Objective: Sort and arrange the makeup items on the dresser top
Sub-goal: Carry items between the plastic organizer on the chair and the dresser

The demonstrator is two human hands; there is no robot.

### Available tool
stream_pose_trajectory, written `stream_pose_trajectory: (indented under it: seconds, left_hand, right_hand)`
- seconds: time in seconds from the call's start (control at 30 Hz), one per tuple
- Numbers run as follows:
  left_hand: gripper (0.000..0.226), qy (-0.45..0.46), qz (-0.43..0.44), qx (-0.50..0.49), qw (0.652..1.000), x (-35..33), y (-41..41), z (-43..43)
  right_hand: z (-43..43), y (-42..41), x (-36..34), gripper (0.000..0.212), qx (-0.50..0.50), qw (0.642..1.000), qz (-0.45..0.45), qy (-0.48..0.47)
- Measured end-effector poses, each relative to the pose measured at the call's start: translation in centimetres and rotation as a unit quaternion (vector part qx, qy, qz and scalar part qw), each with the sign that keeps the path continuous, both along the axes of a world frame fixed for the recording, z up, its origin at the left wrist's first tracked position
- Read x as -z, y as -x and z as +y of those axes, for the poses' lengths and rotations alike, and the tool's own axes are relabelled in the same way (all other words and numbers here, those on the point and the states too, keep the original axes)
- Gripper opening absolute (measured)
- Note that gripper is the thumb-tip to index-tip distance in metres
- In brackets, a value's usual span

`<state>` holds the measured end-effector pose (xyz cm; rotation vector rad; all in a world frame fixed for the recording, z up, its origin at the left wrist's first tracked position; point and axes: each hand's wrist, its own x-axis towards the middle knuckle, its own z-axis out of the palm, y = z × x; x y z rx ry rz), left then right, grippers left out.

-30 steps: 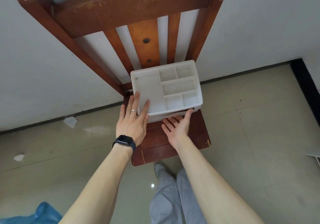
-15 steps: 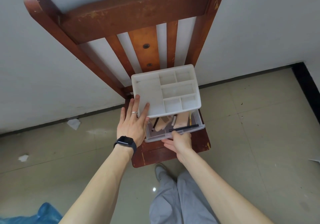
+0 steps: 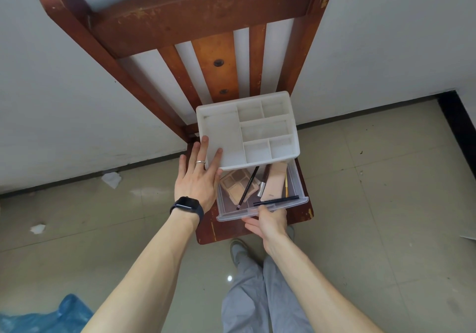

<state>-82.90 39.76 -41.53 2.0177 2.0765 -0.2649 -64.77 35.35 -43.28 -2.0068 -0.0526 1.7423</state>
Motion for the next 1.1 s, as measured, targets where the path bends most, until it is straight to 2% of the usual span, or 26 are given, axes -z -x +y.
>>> stream_pose_trajectory:
  seconds: [0.2,0.4,0.47,0.6,0.7,0.8,0.87,0.93,1.0,1.1]
  left_hand:
    - [0.056,0.000,0.001,-0.004,1.000,0.3,0.0,-0.3]
    - [0.058,0.004,-0.017,-0.018,1.000,0.1,-0.6,-0.3]
    - [0.060,-0.014,-0.035,-0.022,0.999,-0.5,-1.0,-0.5]
    - [0.060,-0.106,-0.082,-0.001,0.991,-1.7,-2.1,-2.4]
    - [0.039,-0.081,-0.097,0.021,0.992,-1.5,-3.5,-4.5]
    - [0.048,0.021,-0.076,0.032,0.996,-0.8,-5.4,-4.9]
    - [0.063,0.057,-0.055,0.022,0.997,-0.1,-6.3,-4.5]
    - [0.072,0.076,-0.017,0.010,0.997,0.4,-6.8,-3.8]
    - [0.076,0.085,0.016,0.008,0.996,0.8,-7.1,-3.5]
    - [0.079,0.085,0.024,0.002,0.996,1.4,-6.9,-3.5]
  right_hand:
    - [-0.4,0.0,0.4,0.029,0.007,1.000,0.008,0.002]
    - [-1.2,-0.9,0.2,0.060,-0.007,0.999,0.031,-0.011]
    - [-1.3,-1.5,-0.3,0.063,-0.042,0.999,0.028,-0.003]
    - [-2.1,-3.5,-1.6,0.048,-0.176,0.983,-0.039,0.019]
    - [-2.5,-4.7,-2.6,0.026,-0.277,0.946,-0.155,-0.059]
    - [-0.7,-4.8,-3.3,0.008,-0.317,0.900,-0.243,-0.177]
    - [1.2,-4.4,-3.0,0.022,-0.349,0.871,-0.279,-0.204]
    - [3.0,-3.9,-2.2,0.036,-0.421,0.826,-0.330,-0.178]
    - [4.2,-3.4,-1.5,0.037,-0.481,0.784,-0.366,-0.139]
    - [5.2,-2.8,-0.9,0.042,-0.514,0.756,-0.391,-0.103]
